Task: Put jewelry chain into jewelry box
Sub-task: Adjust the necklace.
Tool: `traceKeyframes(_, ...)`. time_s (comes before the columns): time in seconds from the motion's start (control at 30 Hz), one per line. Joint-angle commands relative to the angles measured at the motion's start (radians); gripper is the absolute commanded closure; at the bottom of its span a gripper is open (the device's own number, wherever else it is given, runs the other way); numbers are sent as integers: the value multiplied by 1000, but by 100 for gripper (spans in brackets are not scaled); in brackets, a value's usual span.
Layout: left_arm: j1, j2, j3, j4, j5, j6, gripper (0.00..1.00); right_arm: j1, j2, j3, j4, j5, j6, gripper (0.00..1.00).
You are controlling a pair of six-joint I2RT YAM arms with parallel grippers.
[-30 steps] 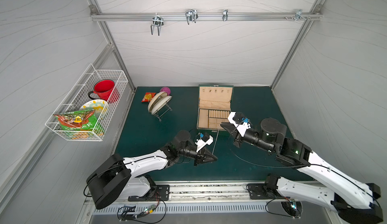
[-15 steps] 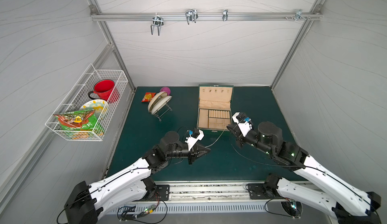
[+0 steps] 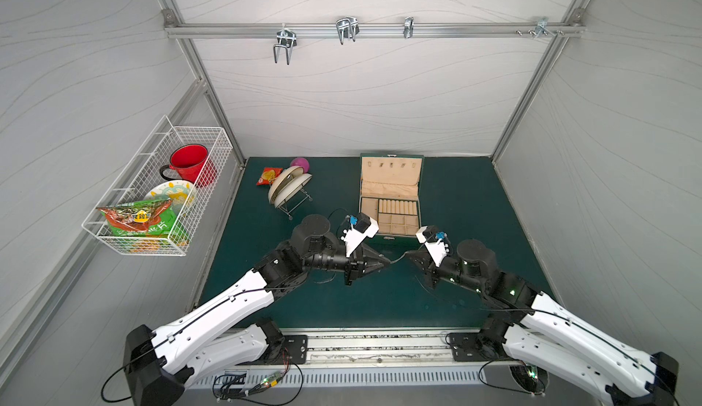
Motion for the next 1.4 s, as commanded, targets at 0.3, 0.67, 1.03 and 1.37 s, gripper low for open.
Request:
traceKeyframes(0.3,35,89,144,-79,100,-31,100,-4,-70,-62,123,-138,-8,57)
traceKeyframes(0.67,63,84,94,26,-18,-223,100,10,-167,-72,217,-154,38,28)
traceKeyframes(1.03,63,56,-8,191,-202,-453,100,255,-6,-43,438,113,38,42)
traceKeyframes(1.37,62,57,-43,252,-192,-533,100,255,125,0,507,187,71,58)
